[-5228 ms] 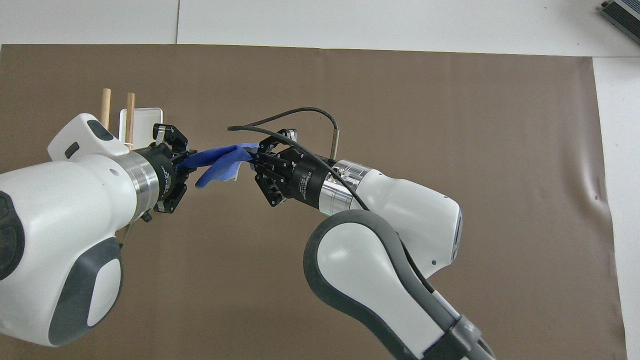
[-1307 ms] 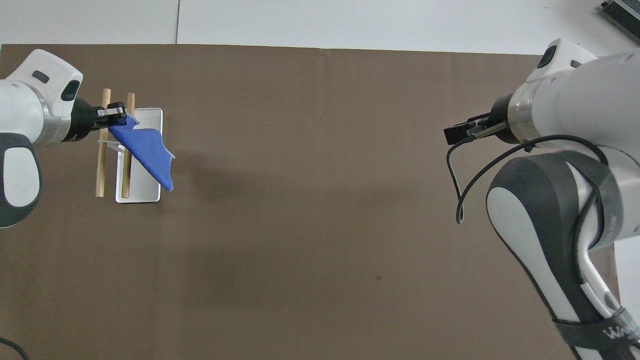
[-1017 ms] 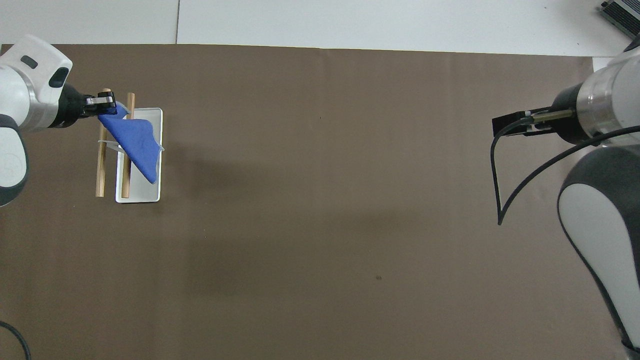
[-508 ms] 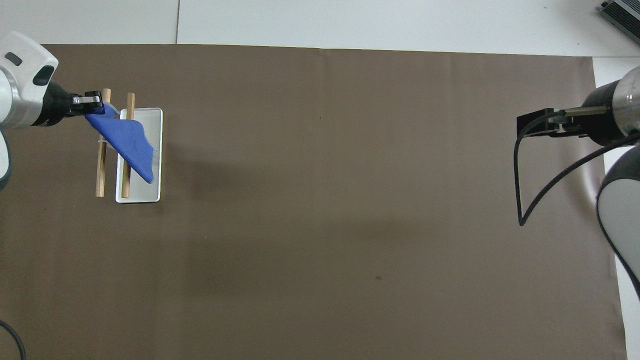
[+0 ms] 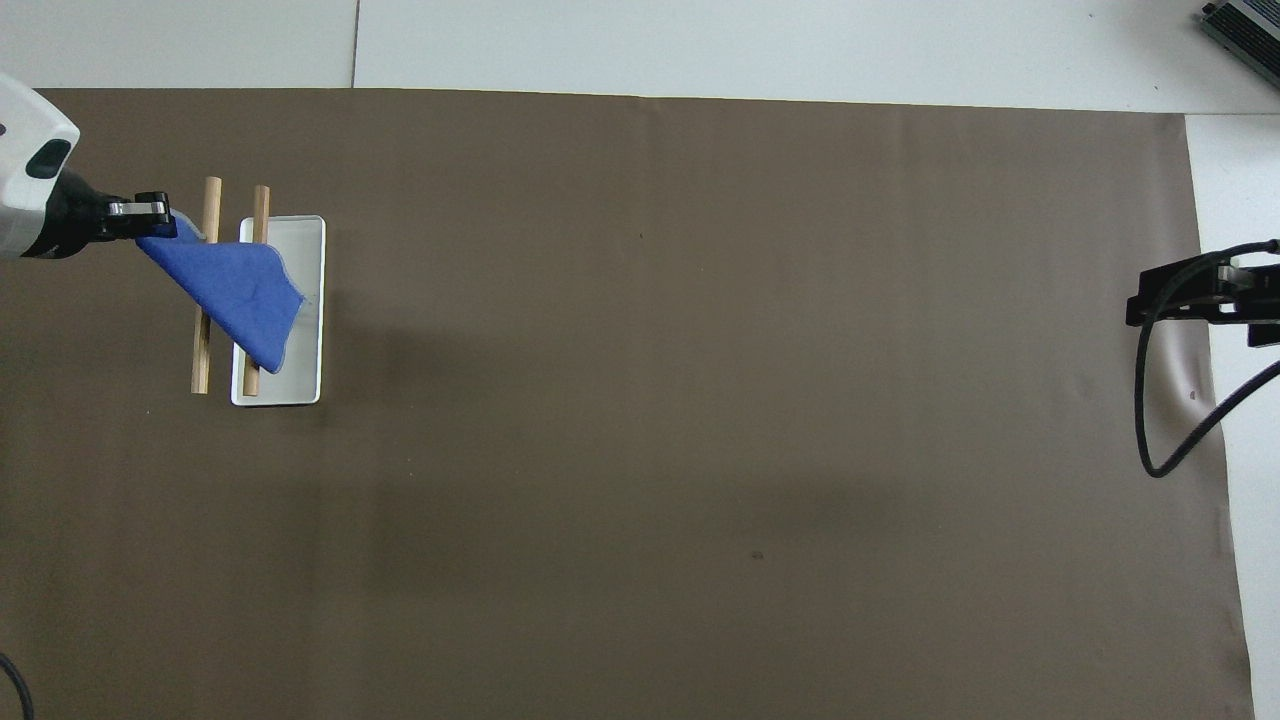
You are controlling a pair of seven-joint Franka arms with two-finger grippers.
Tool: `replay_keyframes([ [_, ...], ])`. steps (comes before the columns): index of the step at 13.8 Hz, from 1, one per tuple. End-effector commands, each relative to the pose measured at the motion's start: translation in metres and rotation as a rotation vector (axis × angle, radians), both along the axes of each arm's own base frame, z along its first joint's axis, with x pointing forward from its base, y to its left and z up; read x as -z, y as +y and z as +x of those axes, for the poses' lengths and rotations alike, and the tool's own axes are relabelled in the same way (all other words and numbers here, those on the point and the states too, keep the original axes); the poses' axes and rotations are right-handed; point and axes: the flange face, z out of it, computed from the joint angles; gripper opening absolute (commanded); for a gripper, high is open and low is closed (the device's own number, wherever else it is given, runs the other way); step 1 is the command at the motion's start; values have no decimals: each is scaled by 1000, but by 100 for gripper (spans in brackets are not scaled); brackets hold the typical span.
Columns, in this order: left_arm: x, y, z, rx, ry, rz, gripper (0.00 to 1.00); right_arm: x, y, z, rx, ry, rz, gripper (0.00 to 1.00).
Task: Right arm passes towel to left arm to hang
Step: 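Move the towel with the left gripper over the wooden dowels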
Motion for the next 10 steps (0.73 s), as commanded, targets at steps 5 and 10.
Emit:
replay_keyframes([
  [5,4,21,-11,8,90,52,0,-4,6,-8,15,-21,22,100],
  [10,13,24,-26,18,166,89,0,0,0,-7,10,-15,22,100],
])
